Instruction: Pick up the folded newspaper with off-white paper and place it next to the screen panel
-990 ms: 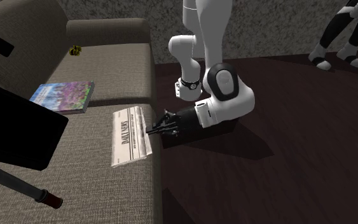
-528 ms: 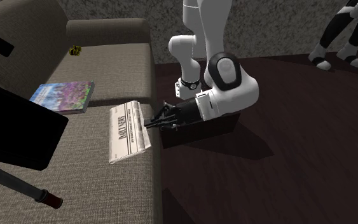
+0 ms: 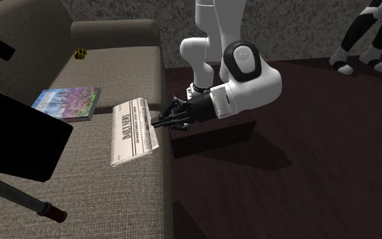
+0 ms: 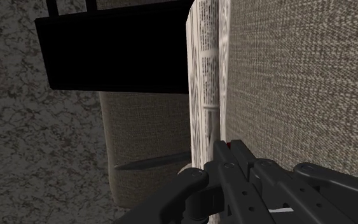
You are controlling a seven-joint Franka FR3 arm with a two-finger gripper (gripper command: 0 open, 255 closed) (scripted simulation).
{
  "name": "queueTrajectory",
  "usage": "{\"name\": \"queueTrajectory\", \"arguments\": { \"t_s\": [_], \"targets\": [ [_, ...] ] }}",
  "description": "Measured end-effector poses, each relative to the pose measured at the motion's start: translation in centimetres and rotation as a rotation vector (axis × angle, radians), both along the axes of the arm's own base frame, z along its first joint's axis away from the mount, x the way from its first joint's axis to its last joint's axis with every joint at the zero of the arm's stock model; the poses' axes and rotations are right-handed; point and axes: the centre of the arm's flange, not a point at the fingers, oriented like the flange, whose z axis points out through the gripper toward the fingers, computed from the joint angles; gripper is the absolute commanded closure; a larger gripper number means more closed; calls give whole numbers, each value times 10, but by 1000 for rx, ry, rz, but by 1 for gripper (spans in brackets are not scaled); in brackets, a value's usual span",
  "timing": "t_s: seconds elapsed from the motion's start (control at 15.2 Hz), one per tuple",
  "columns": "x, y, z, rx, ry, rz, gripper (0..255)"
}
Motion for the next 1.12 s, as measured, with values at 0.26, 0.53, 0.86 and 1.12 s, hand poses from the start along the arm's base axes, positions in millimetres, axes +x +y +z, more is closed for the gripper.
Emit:
{"name": "queueTrajectory", "arguments": {
  "t_s": [0.26,0.53,0.86,1.12],
  "targets": [
    [1,1,22,0,0,0,255],
    [1,1,44,0,0,0,255],
    [1,0,70,0,0,0,255],
    [2,1,91,0,0,0,255]
  ]
}}
